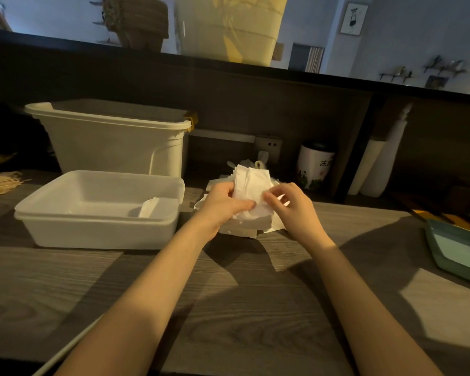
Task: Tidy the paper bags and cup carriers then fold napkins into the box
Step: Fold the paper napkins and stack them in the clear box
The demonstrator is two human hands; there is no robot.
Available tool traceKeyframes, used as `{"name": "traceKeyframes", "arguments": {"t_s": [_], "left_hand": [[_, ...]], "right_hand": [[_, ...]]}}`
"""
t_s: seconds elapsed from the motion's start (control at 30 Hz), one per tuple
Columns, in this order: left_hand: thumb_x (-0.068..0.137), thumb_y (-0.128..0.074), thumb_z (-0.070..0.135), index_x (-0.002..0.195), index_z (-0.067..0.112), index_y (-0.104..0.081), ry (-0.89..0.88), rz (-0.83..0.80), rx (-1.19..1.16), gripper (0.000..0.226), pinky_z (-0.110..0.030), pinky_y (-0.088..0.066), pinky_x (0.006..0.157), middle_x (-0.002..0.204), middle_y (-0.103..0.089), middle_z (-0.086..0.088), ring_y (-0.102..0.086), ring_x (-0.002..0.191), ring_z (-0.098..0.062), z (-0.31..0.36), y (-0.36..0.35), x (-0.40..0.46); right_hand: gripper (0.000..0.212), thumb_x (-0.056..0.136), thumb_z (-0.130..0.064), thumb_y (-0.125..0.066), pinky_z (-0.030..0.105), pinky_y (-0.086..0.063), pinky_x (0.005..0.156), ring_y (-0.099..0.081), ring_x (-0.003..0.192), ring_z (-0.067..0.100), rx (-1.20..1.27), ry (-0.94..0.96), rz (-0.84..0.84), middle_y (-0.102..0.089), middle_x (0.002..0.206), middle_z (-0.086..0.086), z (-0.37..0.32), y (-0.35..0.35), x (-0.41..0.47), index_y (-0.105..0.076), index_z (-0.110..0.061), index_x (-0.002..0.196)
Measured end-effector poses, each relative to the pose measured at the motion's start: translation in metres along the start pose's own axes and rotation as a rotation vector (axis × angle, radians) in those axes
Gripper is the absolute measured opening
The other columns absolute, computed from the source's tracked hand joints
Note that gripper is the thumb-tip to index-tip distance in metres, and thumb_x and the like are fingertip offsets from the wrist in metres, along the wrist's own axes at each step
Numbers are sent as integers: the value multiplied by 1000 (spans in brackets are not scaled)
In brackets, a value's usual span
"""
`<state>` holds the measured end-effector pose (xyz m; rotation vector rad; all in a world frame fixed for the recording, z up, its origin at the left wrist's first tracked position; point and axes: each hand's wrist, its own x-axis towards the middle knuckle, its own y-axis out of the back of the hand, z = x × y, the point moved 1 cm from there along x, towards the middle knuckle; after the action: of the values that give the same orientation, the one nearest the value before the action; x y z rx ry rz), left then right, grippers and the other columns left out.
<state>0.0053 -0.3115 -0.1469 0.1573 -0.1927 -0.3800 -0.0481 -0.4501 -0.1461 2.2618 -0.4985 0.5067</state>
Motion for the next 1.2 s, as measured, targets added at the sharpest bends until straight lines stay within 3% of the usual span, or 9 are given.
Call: {"name": "traceKeyframes", "arguments": {"t_s": [0.17,0.33,0.43,0.53,0.6,0.73,0.83,1.07,1.2], "left_hand": [[81,-70,12,122,15,-54,-46,-85,174,45,-31,-49,86,113,-58,1,-55,108,-17,-1,-4,-1],[81,-69,13,128,14,-48,-86,-173,245,51,-32,-48,89,120,-54,0,-51,111,-14,3,-8,-5],[79,-71,10,139,24,-32,-117,-172,202,72,-33,-49,90,133,-44,2,-46,121,-15,4,-8,-6],[77,-72,4,137,35,-17,-199,-152,129,87,-20,-51,79,134,-31,7,-42,115,-7,8,-7,-7],[77,-71,1,124,41,-26,-236,-166,96,76,-17,-52,73,130,-33,8,-44,118,-11,9,-7,-8],[83,-63,-1,100,40,-53,-260,-216,176,45,-18,-46,84,115,-42,16,-41,114,-5,9,-8,-14],[85,-59,-3,113,29,-60,-258,-248,178,42,-7,-47,71,105,-48,23,-47,92,7,9,-8,-14],[92,-55,8,116,21,-63,-220,-207,164,29,-10,-38,80,97,-46,28,-41,84,18,9,-11,-12],[86,-62,5,117,31,-51,-234,-113,154,42,-19,-44,85,118,-47,16,-45,113,-2,5,-11,-6]], "right_hand": [[41,93,-34,-53,12,-45,74,-54,101,8,346,-205,121,-53,115,-6,3,5,2,-48,-15,129],[20,92,-22,-57,3,-43,58,-55,82,1,408,-163,182,-60,89,-11,5,8,2,-65,-12,107],[12,91,-20,-59,5,-44,57,-56,79,2,434,-187,215,-61,86,-10,8,8,3,-66,-14,99],[7,90,-20,-61,11,-45,61,-58,85,7,459,-237,241,-62,90,-6,11,5,3,-64,-17,96],[18,90,-22,-61,14,-45,66,-59,92,12,437,-257,243,-62,99,-2,15,4,3,-61,-18,108],[25,92,-26,-57,12,-44,63,-56,87,7,362,-192,188,-61,98,-4,14,6,0,-61,-19,116],[16,92,-27,-57,13,-44,65,-56,84,4,353,-163,169,-62,91,-8,13,6,0,-65,-19,103],[16,92,-26,-58,15,-45,68,-56,88,12,237,-168,220,-61,97,1,15,6,3,-63,-15,102],[8,89,-24,-62,11,-41,71,-50,94,13,130,-63,258,-54,107,2,11,9,3,-62,-23,97]]}}
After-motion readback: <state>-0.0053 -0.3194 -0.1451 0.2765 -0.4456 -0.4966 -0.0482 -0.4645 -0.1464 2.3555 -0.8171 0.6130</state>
